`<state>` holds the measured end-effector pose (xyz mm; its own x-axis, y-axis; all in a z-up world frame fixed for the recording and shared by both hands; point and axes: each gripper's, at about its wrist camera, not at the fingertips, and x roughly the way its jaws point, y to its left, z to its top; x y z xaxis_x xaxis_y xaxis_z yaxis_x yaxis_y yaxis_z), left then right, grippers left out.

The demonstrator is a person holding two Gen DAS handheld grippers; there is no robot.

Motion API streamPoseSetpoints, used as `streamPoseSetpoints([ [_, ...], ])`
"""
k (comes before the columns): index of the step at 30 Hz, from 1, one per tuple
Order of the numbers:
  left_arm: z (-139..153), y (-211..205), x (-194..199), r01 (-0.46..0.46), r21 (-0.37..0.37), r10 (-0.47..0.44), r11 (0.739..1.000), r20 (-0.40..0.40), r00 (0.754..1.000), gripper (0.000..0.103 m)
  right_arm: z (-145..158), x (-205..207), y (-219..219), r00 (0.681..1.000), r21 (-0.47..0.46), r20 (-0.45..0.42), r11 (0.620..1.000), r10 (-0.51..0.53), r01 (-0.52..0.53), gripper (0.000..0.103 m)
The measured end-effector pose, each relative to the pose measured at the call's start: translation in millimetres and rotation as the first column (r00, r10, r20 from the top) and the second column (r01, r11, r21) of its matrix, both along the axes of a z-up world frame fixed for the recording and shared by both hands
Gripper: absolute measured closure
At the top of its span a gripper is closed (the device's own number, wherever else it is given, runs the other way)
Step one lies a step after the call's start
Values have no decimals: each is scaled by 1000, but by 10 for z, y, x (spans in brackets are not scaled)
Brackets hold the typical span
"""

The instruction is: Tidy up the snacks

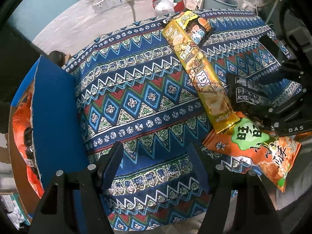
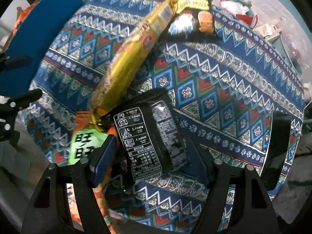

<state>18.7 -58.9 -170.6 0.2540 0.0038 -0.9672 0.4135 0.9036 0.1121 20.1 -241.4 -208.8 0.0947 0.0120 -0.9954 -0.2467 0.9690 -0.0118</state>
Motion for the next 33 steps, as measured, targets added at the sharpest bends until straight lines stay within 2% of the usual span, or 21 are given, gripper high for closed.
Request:
streamPoseSetpoints([
  [12,-113,-73,205,-26,-27,24,999,-42,999,32,-281,195,-134,999,-15,-32,999,-40,39,29],
  [14,-134,-85,240,-34,-30,33,999,-48,998,32,-320,198,-147,999,-36,-23,998,-48,47,34],
  [15,-141,-95,264,-40,-30,38,999,-50,998,32,-314,178,-162,999,-41,-10,998,-50,50,40],
  [19,-135,-148,363,-61,-49,59,997,-51,997,31,-236,203,-269,997,-33,31,997,-76,77,40],
  [20,-130,-164,393,-66,-53,64,996,-50,997,28,-204,192,-295,996,-34,44,996,-82,84,40],
  [24,-98,-254,512,-82,-83,79,993,-41,996,25,-8,212,-425,984,-28,128,991,-126,130,40],
  [28,-134,-372,651,-103,-125,95,987,-66,993,24,157,218,-559,967,-13,186,984,-174,179,40],
  [33,-230,-522,819,-145,-169,129,975,-102,986,23,300,302,-734,956,-8,212,978,-204,210,40],
])
